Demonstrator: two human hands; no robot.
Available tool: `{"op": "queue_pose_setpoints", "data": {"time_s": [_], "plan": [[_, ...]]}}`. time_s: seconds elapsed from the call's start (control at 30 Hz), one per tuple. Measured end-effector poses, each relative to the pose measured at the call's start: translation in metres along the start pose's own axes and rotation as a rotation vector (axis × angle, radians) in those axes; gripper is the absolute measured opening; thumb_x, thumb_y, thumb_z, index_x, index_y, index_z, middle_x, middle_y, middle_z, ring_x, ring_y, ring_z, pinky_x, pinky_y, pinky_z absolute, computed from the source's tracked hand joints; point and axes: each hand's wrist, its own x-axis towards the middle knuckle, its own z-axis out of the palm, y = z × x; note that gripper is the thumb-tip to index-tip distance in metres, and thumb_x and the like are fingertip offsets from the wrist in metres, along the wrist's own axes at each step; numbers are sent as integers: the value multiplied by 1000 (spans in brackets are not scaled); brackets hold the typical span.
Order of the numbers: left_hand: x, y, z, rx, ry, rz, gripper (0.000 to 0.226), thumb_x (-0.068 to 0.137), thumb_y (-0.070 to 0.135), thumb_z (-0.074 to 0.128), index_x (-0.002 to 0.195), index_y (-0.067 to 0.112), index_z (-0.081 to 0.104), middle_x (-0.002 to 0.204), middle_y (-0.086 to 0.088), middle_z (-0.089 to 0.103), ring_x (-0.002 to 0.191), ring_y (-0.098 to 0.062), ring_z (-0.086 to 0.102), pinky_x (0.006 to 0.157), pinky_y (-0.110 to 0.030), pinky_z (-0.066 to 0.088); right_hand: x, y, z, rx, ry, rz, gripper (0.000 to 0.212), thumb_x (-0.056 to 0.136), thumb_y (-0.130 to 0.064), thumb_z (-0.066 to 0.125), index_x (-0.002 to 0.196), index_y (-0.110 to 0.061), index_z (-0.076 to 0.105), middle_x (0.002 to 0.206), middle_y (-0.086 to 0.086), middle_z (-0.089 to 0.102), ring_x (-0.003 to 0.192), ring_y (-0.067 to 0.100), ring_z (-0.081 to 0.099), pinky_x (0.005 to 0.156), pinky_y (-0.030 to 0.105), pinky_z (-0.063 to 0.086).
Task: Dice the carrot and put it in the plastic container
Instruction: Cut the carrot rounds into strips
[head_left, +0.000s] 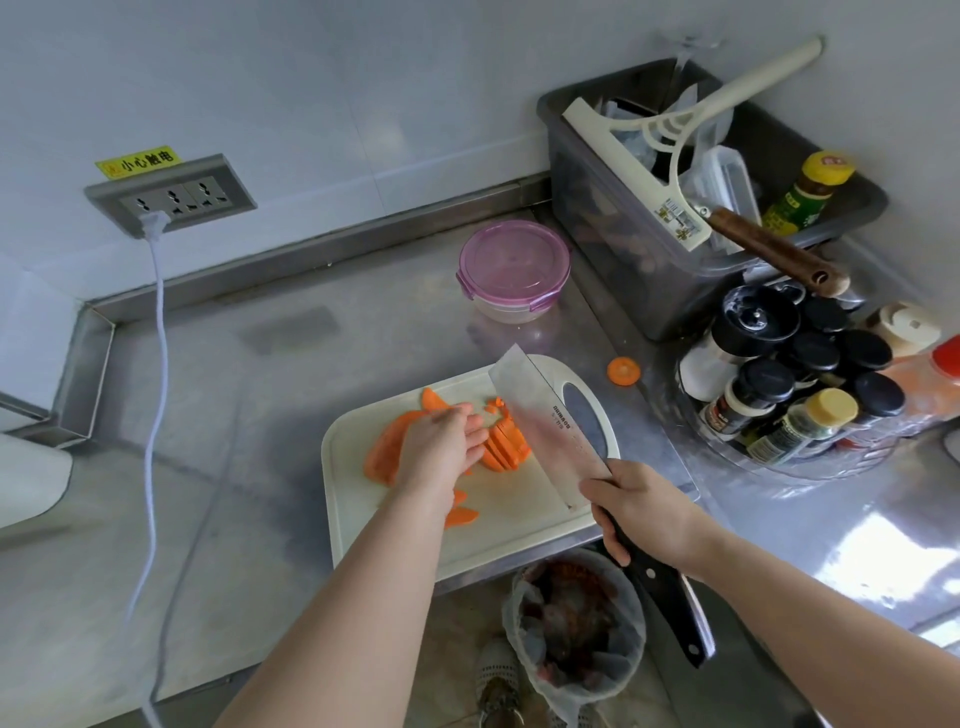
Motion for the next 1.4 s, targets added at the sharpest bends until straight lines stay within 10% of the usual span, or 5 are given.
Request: {"op": "queue_pose_setpoints", "data": {"time_s": [0.33, 1.4], "plan": [[9, -23, -9, 671, 20, 184, 9, 85, 16, 65, 80, 15, 72, 81, -9, 71, 80, -26, 68, 44, -37, 56, 0, 2, 44, -700, 131, -104, 8, 99, -14, 38, 103, -13, 45, 78, 5, 55, 68, 27, 58, 50, 32, 38], [38, -42, -11, 637, 47, 118, 15, 75, 17, 71, 83, 4, 71, 81, -11, 73, 80, -30, 71, 76, -44, 59, 2, 3, 60, -784, 105, -54, 18, 100, -16, 37, 116, -12, 43, 75, 2, 51, 66, 23, 54, 50, 30, 37]]}}
